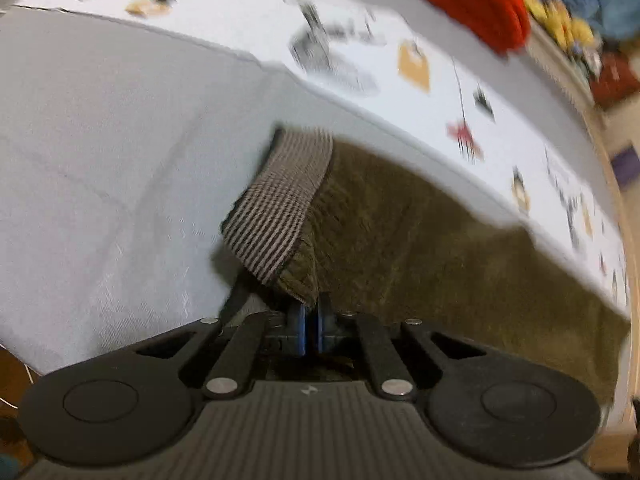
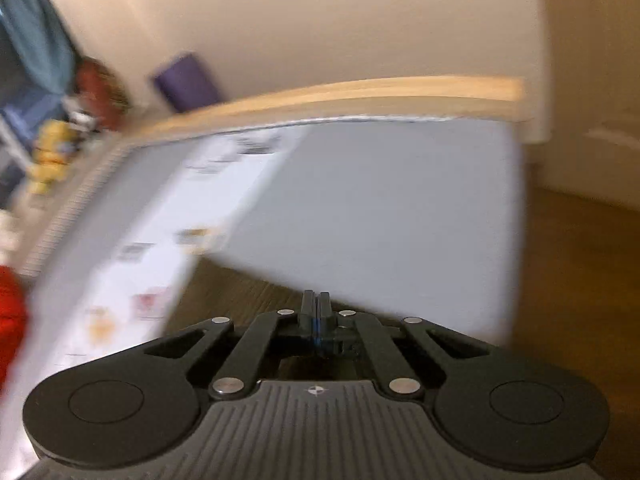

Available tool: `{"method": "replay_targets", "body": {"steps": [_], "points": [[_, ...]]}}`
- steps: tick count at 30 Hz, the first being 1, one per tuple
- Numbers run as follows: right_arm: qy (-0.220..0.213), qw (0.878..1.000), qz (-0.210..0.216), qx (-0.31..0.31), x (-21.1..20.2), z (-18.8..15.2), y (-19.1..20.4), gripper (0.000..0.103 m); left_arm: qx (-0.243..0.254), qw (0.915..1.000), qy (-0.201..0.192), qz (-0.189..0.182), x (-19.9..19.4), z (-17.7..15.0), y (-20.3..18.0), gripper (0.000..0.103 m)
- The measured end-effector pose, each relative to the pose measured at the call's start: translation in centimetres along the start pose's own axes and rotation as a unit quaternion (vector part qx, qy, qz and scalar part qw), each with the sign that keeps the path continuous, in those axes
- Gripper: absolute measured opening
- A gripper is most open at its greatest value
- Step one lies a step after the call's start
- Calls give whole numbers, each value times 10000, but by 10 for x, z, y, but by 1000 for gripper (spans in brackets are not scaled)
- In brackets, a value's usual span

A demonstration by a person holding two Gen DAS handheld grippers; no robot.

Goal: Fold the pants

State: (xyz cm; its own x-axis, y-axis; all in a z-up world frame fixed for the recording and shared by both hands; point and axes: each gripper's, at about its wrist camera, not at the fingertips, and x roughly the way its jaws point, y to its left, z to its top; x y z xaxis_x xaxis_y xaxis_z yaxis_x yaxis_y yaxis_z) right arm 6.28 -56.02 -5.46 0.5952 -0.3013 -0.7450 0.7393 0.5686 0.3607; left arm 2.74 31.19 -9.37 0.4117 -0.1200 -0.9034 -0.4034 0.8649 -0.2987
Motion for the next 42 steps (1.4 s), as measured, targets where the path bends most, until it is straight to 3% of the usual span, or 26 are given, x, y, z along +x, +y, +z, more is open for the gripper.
{"method": "replay_targets", "body": {"steps": [2, 6, 9, 11, 13, 15, 17, 18, 19, 26, 29, 33, 38, 42], "points": [[657, 9975, 134, 220, 19, -5, -18, 0, 269, 9995, 132, 70, 3, -5, -4, 10], [995, 9894, 885, 571, 32, -6, -23, 4, -86, 9989, -367, 270, -13, -1, 1, 42], [1264, 9854, 1038, 463, 43, -11, -11, 6, -359, 9946, -770, 590, -24, 6, 3, 43], [1383, 9852, 932, 405, 51, -15, 0, 15, -280, 9901, -1076, 855, -32, 8, -1, 43], [1472, 9845, 879, 361, 64, -17, 7, 29, -43, 9874, -1373, 791, -40, 9, -12, 43], [1510, 9855, 714, 286, 70, -19, 10, 33, 194, 9879, -1441, 547, -39, 10, -23, 43], [1496, 9867, 582, 261, 77, -18, 13, 33, 493, 9877, -1422, 420, -35, 10, -38, 43], [1450, 9876, 546, 254, 80, -17, 14, 27, 673, 9873, -1393, 358, -32, 11, -46, 43], [1403, 9884, 544, 218, 72, -20, 9, 5, 823, 9869, -1354, 314, -27, 12, -55, 43], [367, 9979, 492, 231, 15, -7, 1, 4, 1600, 9796, -1139, 431, 1, 13, -98, 43], [550, 9976, 105, 398, 26, -6, -18, 4, 1787, 9792, -829, 484, 12, 10, -100, 43], [824, 9947, -294, 532, 52, -7, -34, 5, 2072, 9721, -43, 1100, 38, -4, -92, 39], [812, 9965, -214, 16, 56, -11, -13, 6, 1945, 9758, 115, 996, 34, -10, -72, 29], [788, 9968, -129, 1, 46, -9, -11, 14, 1067, 9936, -282, 233, 7, 2, -47, 32]]}}
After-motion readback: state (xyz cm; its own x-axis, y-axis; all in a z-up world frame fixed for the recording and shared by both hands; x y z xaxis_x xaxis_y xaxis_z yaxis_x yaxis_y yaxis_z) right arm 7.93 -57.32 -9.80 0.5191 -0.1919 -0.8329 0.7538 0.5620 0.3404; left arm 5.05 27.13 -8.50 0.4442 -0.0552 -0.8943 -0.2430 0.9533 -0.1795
